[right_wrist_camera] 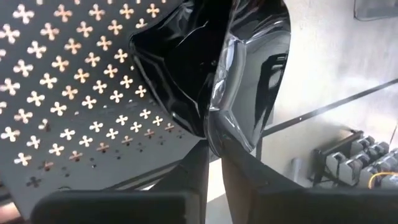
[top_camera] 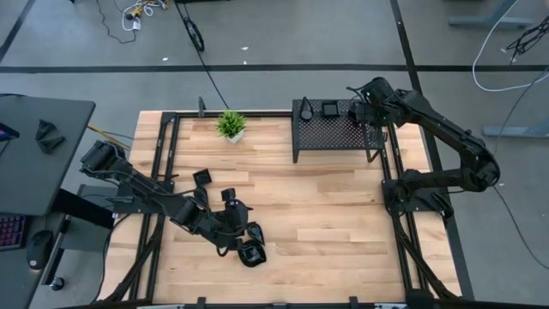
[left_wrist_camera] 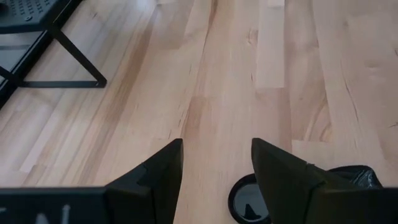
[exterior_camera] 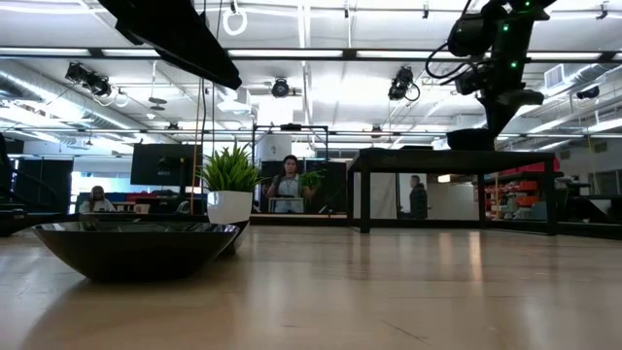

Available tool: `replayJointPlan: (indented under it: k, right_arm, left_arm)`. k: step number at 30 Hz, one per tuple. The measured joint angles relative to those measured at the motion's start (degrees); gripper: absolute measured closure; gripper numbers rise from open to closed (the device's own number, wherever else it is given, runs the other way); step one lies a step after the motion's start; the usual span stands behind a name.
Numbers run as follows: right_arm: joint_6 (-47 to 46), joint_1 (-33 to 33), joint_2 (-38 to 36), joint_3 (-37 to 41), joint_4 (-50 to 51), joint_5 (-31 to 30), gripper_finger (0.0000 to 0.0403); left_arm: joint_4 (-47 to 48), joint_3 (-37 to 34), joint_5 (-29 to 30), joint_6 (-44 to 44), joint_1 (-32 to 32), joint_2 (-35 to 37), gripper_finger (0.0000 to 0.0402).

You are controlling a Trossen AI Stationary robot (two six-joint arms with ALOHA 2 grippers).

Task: Pick & Place Mini shaped plates
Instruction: Stack the black leaf-shaped plate on top of the black leaf-shaped plate on the shelf

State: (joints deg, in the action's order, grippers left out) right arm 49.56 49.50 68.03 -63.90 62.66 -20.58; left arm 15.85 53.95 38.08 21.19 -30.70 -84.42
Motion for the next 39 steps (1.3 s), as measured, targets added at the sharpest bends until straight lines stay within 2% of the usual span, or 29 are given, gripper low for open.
replayJointPlan:
  k: [4,12,20,24,32,39]
  right_arm:
    - [-0.52,0.33,0.02,0.0,-0.17,0.03,0.0353]
    - [9.46,-0.34,0.02,0.0,-0.17,-0.24,0.0342]
    - [11.95,-0.38,0.02,0.0,-1.4,-1.37,0.0337]
    - [10.35,0.46,0.04,0.0,-1.59,-1.49,0.0311]
    - [7.68,1.11,0.04,0.0,-3.4,-2.17,0.0227]
    - [5.51,-0.79,0.04,0.0,-5.08,-9.34,0.0222]
  left_arm:
    - [-0.01,0.0,0.01,0.0,0.02,0.0,0.0207]
    - [0.01,0.0,-0.01,0.0,0.0,0.0,0.0207]
    - [0.01,0.0,0.01,0.02,0.0,0.0,0.0207]
    - [0.01,0.0,0.01,0.02,0.0,0.0,0.0207]
    - [0.01,0.0,0.01,0.07,0.0,0.0,0.0207]
    - [0.01,0.0,0.01,0.07,0.0,0.0,0.0207]
